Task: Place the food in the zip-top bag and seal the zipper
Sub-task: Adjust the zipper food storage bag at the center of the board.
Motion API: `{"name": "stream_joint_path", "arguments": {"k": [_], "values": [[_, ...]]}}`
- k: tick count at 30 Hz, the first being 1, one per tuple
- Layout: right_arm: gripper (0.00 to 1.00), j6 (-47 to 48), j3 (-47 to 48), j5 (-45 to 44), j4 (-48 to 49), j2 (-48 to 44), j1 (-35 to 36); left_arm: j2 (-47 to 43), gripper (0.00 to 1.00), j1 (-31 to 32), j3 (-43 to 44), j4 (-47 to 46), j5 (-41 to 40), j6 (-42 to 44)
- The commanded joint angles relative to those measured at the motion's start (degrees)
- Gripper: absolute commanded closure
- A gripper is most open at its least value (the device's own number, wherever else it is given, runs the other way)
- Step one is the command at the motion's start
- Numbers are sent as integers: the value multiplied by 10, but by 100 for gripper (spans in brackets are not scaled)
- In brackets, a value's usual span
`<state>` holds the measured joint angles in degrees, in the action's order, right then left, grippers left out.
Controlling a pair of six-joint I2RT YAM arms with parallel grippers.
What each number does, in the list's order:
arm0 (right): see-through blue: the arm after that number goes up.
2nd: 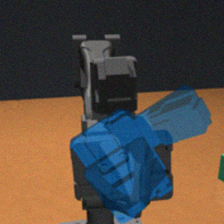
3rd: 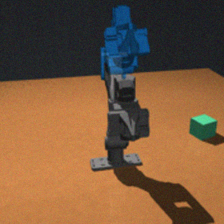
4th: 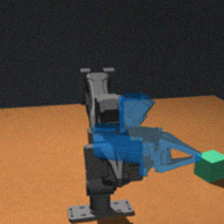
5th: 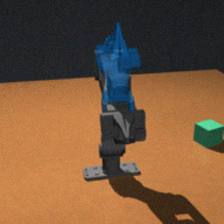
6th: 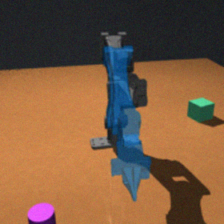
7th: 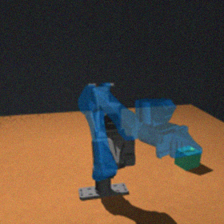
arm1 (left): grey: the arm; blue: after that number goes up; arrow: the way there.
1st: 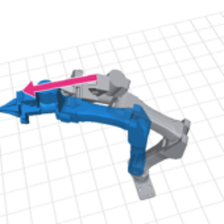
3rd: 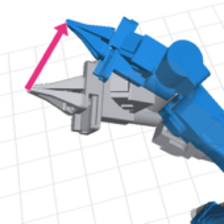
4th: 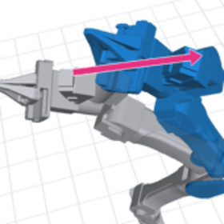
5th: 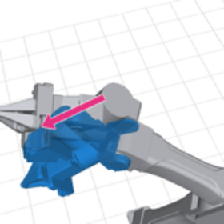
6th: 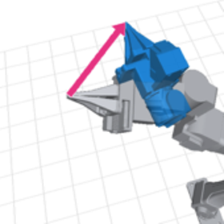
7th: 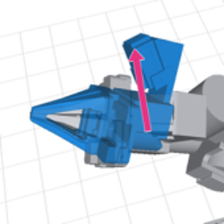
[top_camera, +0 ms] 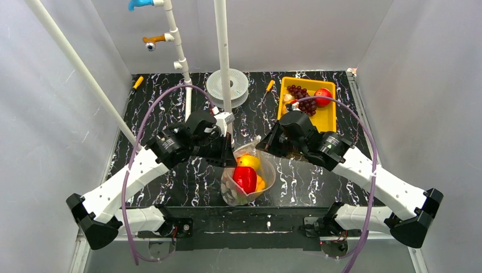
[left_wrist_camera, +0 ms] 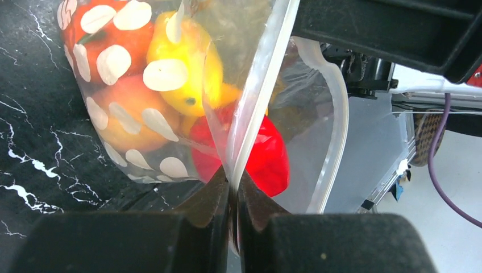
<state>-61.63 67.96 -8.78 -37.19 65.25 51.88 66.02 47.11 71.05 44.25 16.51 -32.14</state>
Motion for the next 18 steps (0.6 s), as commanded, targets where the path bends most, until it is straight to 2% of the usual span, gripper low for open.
{"name": "stream_joint_path", "arguments": {"k": [1,5,7,11,13,17,18], "values": [[99,-100,-13,-24,1,-24,-4,-12,92,1,-17,0,22,2],[99,-119,-33,-29,18,-36,-2,7,92,1,-48,-14,12,1],[99,-117,-35,-46,21,-40,-2,18,88,1,-40,-17,26,8],[99,-120,-23,-53,19,-36,-2,2,59,20,-17,-39,16,24],[99,-129,-14,-50,15,-29,-2,-4,45,60,4,-39,-43,48],[99,-147,0,-48,22,-20,-2,21,28,153,26,-34,-204,88],[99,-154,3,-48,23,-19,-2,25,12,174,25,-37,-245,88]]}}
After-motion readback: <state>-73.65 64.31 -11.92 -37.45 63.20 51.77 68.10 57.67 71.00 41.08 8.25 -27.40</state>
